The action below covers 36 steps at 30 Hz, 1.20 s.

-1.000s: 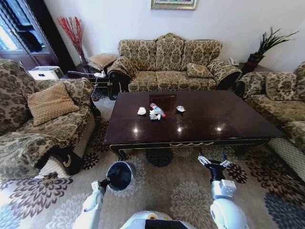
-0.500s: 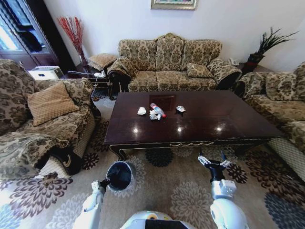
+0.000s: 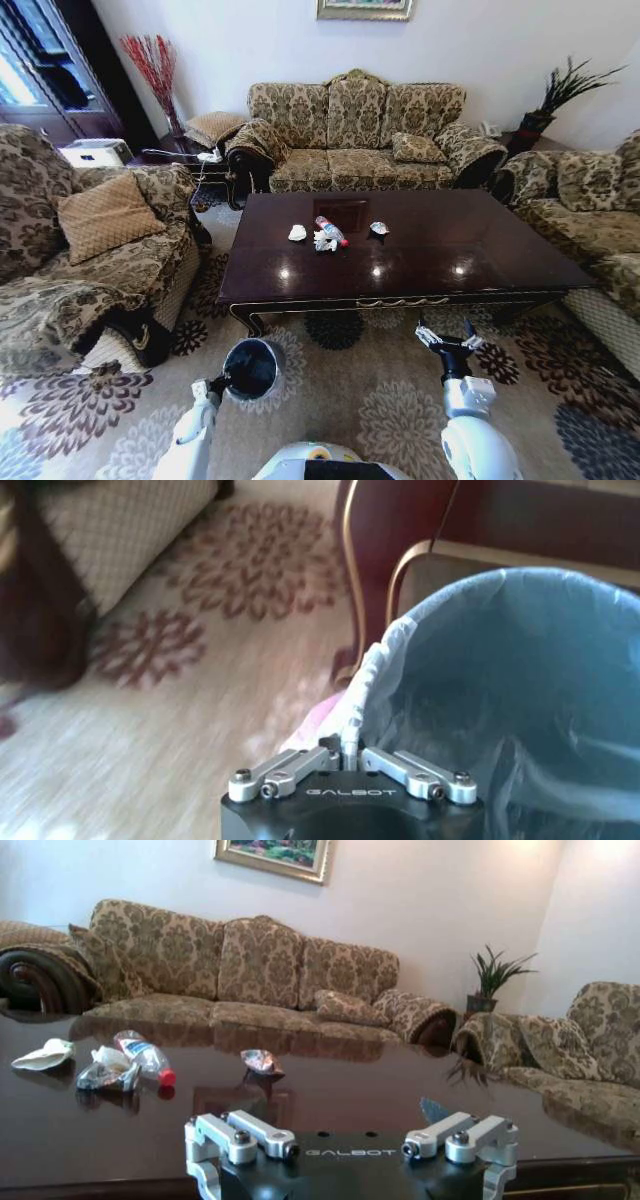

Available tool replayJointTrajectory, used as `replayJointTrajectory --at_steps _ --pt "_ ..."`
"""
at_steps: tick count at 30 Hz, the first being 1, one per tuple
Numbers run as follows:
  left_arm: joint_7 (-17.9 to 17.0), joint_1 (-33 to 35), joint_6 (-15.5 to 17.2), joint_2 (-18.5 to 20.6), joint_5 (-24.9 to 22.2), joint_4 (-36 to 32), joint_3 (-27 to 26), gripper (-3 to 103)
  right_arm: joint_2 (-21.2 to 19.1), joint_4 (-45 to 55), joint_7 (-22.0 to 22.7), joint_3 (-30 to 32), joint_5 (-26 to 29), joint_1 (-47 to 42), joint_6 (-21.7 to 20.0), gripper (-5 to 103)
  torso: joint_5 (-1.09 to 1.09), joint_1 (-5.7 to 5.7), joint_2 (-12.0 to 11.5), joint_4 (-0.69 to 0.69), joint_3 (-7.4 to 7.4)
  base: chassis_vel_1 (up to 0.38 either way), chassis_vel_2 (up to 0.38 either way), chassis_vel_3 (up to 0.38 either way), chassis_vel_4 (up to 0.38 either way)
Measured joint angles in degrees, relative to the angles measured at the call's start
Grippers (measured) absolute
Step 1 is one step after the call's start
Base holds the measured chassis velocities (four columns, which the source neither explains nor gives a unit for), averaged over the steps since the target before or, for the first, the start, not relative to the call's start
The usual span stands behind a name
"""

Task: Move to the front of the table and place the trash on the table into the trash bin.

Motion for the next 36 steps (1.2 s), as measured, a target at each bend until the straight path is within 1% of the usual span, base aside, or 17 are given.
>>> replayJointTrajectory --at_steps 1,2,3,5,6,9,14,19,23,24,25,27,28,30,33,34,36 --pt "0.17 0.97 -0.09 0.03 0.01 -0.29 -0.19 0 0.00 0.00 0.00 0.00 0.00 0.00 0.00 100 0.03 0.00 0.00 0.07 0.01 0.000 0.000 0.000 0.000" --pt "1.07 2.30 -0.33 0.11 -0.13 -0.80 -0.54 0 0.00 0.00 -0.01 -0.02 0.00 0.01 0.00 100 0.01 -0.01 0.00 0.06 0.00 0.038 0.034 0.020 0.063" --pt "1.07 2.30 -0.33 0.11 -0.13 -0.80 -0.54 0 0.00 0.00 -0.01 -0.02 0.00 0.01 0.00 100 0.01 -0.01 0.00 0.06 0.00 0.038 0.034 0.020 0.063" --pt "2.05 2.89 -0.49 0.15 -0.19 -1.23 -0.72 0 0.00 0.01 -0.01 -0.01 0.00 0.00 0.00 100 -0.06 -0.02 0.01 -0.01 0.00 0.019 -0.002 0.007 0.032" --pt "2.78 3.30 -0.57 0.30 -0.09 -2.03 -0.93 0 0.00 0.01 -0.01 -0.01 0.00 -0.01 0.00 100 -0.04 -0.01 0.01 -0.06 0.00 0.000 0.000 0.000 0.000" --pt "3.08 3.77 -0.84 0.43 -0.23 -3.18 -1.27 0 0.00 0.00 -0.01 -0.01 0.00 0.00 0.00 100 -0.02 -0.01 0.01 -0.05 0.00 0.000 0.000 0.000 0.000" --pt "2.60 4.87 -1.56 0.67 -0.84 -5.44 -2.11 0 0.00 0.00 -0.01 -0.01 0.00 0.00 0.00 100 -0.03 0.00 0.01 0.00 0.00 0.000 0.000 0.000 0.000" --pt "1.41 4.79 -3.34 1.65 -1.63 -6.67 -3.31 0 0.00 0.00 -0.01 -0.01 0.00 0.00 0.00 100 -0.05 0.00 0.01 -0.01 0.00 0.000 0.000 0.000 0.000" --pt "0.95 4.47 -3.87 3.06 -3.04 -7.81 -4.63 0 0.00 0.00 0.00 -0.01 0.00 0.00 0.00 100 -0.03 0.00 0.00 -0.02 0.00 0.000 0.000 0.000 0.000" --pt "0.86 4.79 -3.63 4.24 -4.70 -9.43 -5.20 0 0.00 0.00 0.00 -0.01 0.00 0.00 0.00 100 -0.03 0.00 0.00 -0.02 0.00 0.000 0.000 0.000 0.000" --pt "0.86 4.79 -3.63 4.24 -4.70 -9.43 -5.20 0 0.00 0.00 0.00 -0.01 0.00 0.00 0.00 100 -0.03 0.00 0.00 -0.02 0.00 0.000 0.000 0.000 0.000" --pt "0.57 6.43 -2.05 5.87 -7.52 -13.73 -5.73 0 0.00 0.00 0.00 -0.02 0.00 0.00 0.00 100 -0.01 0.00 0.01 -0.02 0.00 0.000 0.000 0.000 0.000" --pt "0.74 7.43 -1.27 6.24 -8.67 -16.19 -6.42 0 0.00 0.00 0.00 -0.01 0.00 0.00 0.00 100 -0.04 0.00 0.00 -0.02 0.00 0.000 0.000 0.000 0.000" --pt "0.85 7.95 -0.76 6.32 -9.19 -17.55 -6.89 0 0.00 -0.01 0.00 -0.01 0.00 0.00 0.00 100 -0.05 0.00 0.01 -0.02 0.00 0.000 0.000 0.000 0.000" --pt "0.51 12.02 2.60 7.01 -11.01 -26.15 -10.52 0 0.00 0.00 0.00 -0.01 0.00 0.00 0.00 100 -0.02 0.00 0.01 -0.02 0.00 0.000 0.000 0.000 0.000" --pt "0.51 12.02 2.60 7.01 -11.01 -26.15 -10.52 0 0.00 0.00 0.00 -0.01 0.00 0.00 0.00 100 -0.02 0.00 0.01 -0.02 0.00 0.000 0.000 0.000 0.000" --pt "0.53 14.29 3.81 7.81 -11.55 -30.08 -12.48 0 0.00 -0.01 0.00 -0.01 0.00 0.00 -0.01 100 -0.01 0.00 0.00 -0.01 0.00 0.000 0.000 0.000 0.000"
